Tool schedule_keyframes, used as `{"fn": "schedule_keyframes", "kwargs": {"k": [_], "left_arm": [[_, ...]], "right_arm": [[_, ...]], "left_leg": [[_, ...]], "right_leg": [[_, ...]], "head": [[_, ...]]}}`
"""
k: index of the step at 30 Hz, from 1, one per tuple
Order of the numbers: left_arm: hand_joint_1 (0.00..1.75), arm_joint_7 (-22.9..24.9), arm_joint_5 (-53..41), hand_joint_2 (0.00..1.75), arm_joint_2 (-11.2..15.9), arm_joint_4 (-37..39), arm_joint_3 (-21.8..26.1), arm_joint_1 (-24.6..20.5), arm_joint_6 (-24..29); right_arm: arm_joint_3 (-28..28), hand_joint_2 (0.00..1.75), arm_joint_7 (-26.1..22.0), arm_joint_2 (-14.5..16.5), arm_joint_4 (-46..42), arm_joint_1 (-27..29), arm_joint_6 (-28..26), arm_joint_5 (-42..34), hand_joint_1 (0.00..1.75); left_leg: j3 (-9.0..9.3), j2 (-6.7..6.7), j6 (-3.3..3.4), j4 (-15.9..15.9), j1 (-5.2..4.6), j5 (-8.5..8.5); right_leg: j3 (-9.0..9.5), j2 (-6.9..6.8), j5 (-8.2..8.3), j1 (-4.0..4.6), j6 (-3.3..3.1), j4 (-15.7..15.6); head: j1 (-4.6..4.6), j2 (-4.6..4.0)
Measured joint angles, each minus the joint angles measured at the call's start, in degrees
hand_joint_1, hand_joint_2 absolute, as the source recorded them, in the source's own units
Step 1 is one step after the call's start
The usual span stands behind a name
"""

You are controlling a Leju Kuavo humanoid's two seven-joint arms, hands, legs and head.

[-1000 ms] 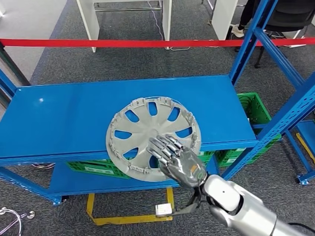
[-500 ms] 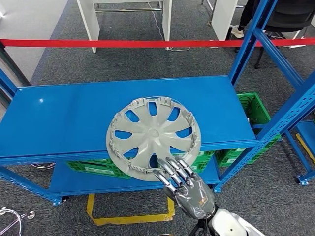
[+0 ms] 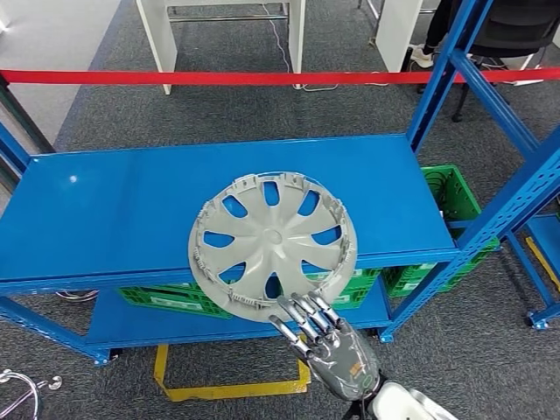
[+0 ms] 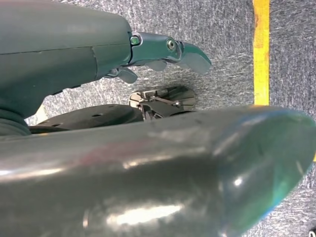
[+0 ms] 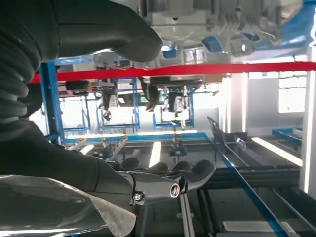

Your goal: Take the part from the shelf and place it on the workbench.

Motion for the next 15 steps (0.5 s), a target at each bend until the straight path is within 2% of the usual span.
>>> {"fn": "schedule_keyframes", "kwargs": {"k": [6, 12, 15], "left_arm": [[0.00, 0.2, -0.1, 0.00, 0.0, 0.0, -0.7, -0.1, 0.0], [0.00, 0.4, -0.4, 0.00, 0.0, 0.0, -1.2, -0.3, 0.0], [0.00, 0.4, -0.5, 0.00, 0.0, 0.0, -1.4, -0.3, 0.0]], "right_arm": [[3.4, 1.75, 8.6, 0.0, 6.8, -4.3, 0.0, 0.1, 0.00], [12.3, 1.75, 21.8, 0.0, 12.8, -9.9, 0.0, 0.2, 0.00], [15.8, 1.75, 23.8, 0.0, 14.5, -11.3, 0.0, 0.2, 0.00]], "left_leg": [[0.04, 0.00, 0.00, 0.0, 0.00, 0.01], [0.04, 0.01, 0.00, 0.0, 0.00, 0.01], [0.03, 0.00, 0.00, 0.0, 0.00, 0.01]], "right_leg": [[0.05, 0.00, 0.01, 0.00, 0.01, 0.0], [0.02, 0.01, 0.02, -0.01, 0.02, 0.0], [0.02, 0.00, 0.01, 0.00, 0.01, 0.0]], "head": [[0.00, 0.00], [-0.01, 0.00], [-0.01, 0.00]]}}
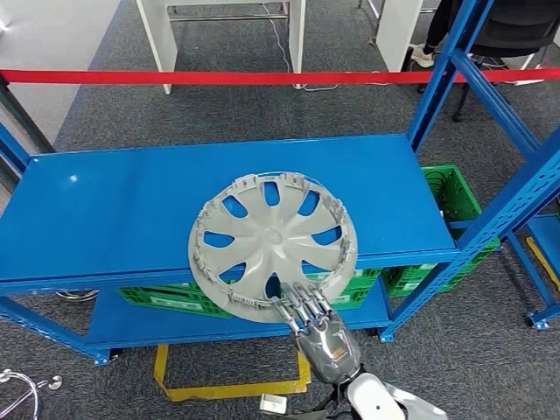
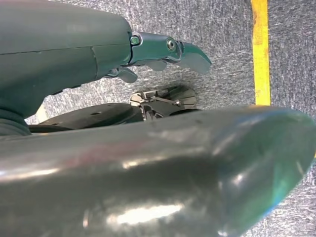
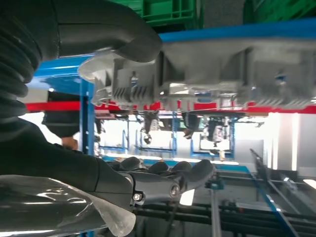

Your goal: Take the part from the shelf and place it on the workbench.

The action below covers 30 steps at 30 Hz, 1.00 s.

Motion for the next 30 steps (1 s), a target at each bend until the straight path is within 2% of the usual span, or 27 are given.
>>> {"fn": "schedule_keyframes", "kwargs": {"k": [6, 12, 16, 24, 30], "left_arm": [[0.00, 0.0, 0.0, 0.00, 0.0, 0.0, 0.0, 0.0, 0.0], [0.00, 0.1, -0.1, 0.00, 0.0, 0.0, -0.1, 0.0, 0.0], [0.00, 0.3, -0.2, 0.00, 0.0, 0.0, -0.2, -0.1, 0.0], [0.00, 0.7, -0.2, 0.00, 0.0, 0.0, -1.0, -0.1, 0.0], [0.00, 0.7, -0.3, 0.00, 0.0, 0.0, -1.0, -0.1, 0.1]], "right_arm": [[2.9, 1.75, 0.8, 0.0, 1.8, -1.5, 0.0, 0.0, 0.00], [8.0, 1.75, 8.0, 0.0, 4.4, -4.4, 0.0, 0.0, 0.00], [11.7, 1.75, 9.9, 0.0, 6.2, -5.8, 0.0, 0.1, 0.00], [15.1, 1.75, 8.9, 0.0, 8.6, -6.9, 0.0, 0.1, 0.00], [14.8, 1.75, 3.8, 1.0, 9.9, -6.9, 0.0, 0.1, 0.00]], "left_leg": [[0.00, 0.00, 0.00, 0.0, 0.00, 0.00], [0.01, 0.01, 0.00, 0.0, 0.00, 0.00], [0.01, 0.01, 0.00, 0.0, 0.00, 0.00], [0.00, 0.01, 0.00, 0.0, 0.00, 0.00], [0.00, 0.01, 0.00, 0.0, 0.00, 0.00]], "right_leg": [[0.00, 0.01, -0.01, 0.00, 0.00, 0.0], [0.01, 0.02, 0.00, 0.00, 0.00, 0.0], [0.02, 0.03, 0.01, 0.00, 0.01, 0.0], [0.00, 0.02, 0.00, 0.00, 0.00, 0.0], [0.01, 0.03, 0.00, 0.00, 0.00, 0.0]], "head": [[0.01, 0.00], [0.01, 0.00], [0.00, 0.00], [0.01, 0.00], [0.01, 0.00]]}}
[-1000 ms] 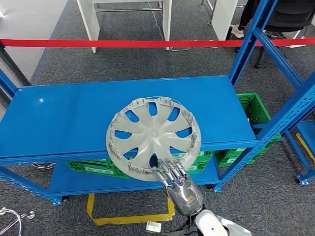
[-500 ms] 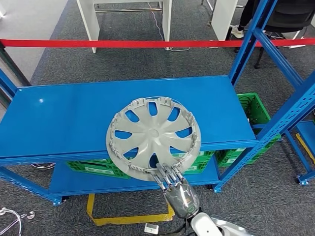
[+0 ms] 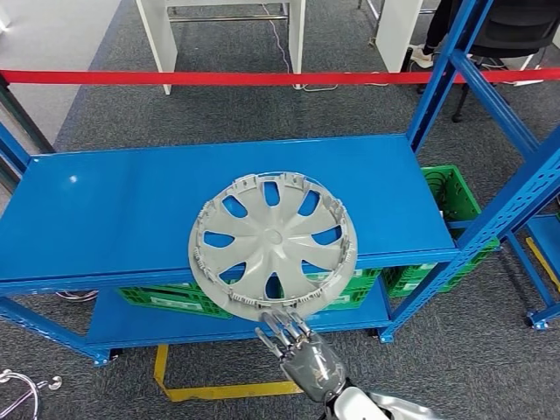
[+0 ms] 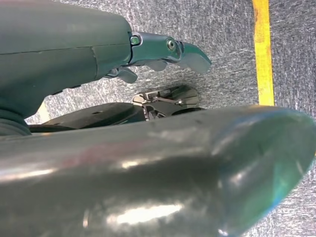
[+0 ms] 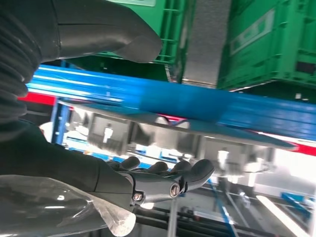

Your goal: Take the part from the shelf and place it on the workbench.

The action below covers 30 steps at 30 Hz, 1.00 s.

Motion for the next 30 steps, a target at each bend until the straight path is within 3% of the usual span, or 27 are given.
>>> {"fn": "schedule_keyframes", "kwargs": {"k": [6, 13, 21, 30], "left_arm": [[0.00, 0.0, -0.4, 0.00, 0.0, 0.0, 0.0, -0.1, 0.0], [0.00, 0.0, -0.9, 0.00, 0.0, 0.0, 0.0, -0.2, 0.0], [0.00, 0.0, -1.1, 0.00, 0.0, 0.0, 0.0, -0.2, 0.0], [0.00, 0.1, -2.1, 0.00, 0.0, 0.0, 0.0, -0.4, 0.0]], "right_arm": [[-1.4, 1.75, -1.6, 1.9, 0.7, -0.7, 0.0, 0.0, 0.00], [-1.6, 1.75, 0.1, 2.7, 0.5, -2.1, 0.0, 0.0, 0.00], [-0.3, 1.75, 5.3, 2.8, -1.1, -4.7, 0.0, 0.0, 0.00], [1.5, 1.75, 4.9, 3.5, -0.3, -5.2, 0.0, 0.0, 0.00]], "left_leg": [[0.00, 0.00, 0.00, 0.0, 0.00, 0.01], [0.00, 0.00, 0.00, 0.0, 0.00, 0.00], [0.01, 0.00, 0.00, 0.0, 0.00, 0.01], [0.00, 0.00, 0.00, 0.0, 0.00, 0.00]], "right_leg": [[0.02, 0.00, 0.00, 0.00, 0.00, 0.0], [0.02, -0.01, 0.00, -0.01, 0.00, 0.0], [0.01, -0.01, 0.00, 0.00, 0.00, 0.0], [0.00, 0.00, 0.00, 0.00, 0.00, 0.0]], "head": [[0.00, 0.00], [0.01, 0.00], [0.00, 0.00], [0.00, 0.00]]}}
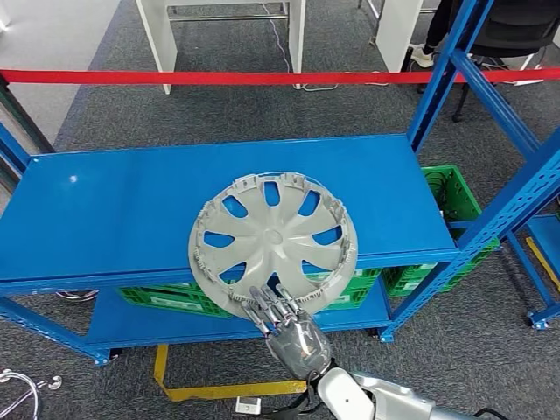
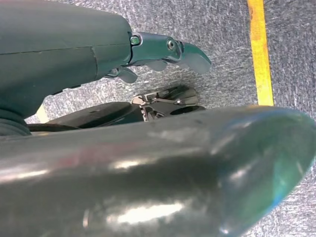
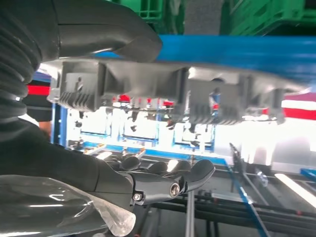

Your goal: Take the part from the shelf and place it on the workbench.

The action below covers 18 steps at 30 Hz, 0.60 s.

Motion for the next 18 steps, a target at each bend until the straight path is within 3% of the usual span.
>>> {"fn": "schedule_keyframes", "kwargs": {"k": [18], "left_arm": [[0.00, 0.3, -1.1, 0.00, 0.0, 0.0, 0.0, -0.4, 0.0]], "right_arm": [[0.5, 1.75, -0.1, 2.2, 4.8, -0.3, 0.0, 0.0, 0.00]], "left_leg": [[0.00, 0.00, 0.00, 0.0, 0.00, 0.00]], "right_leg": [[0.01, -0.01, 0.00, 0.00, 0.00, 0.0]], "head": [[0.00, 0.00]]}}
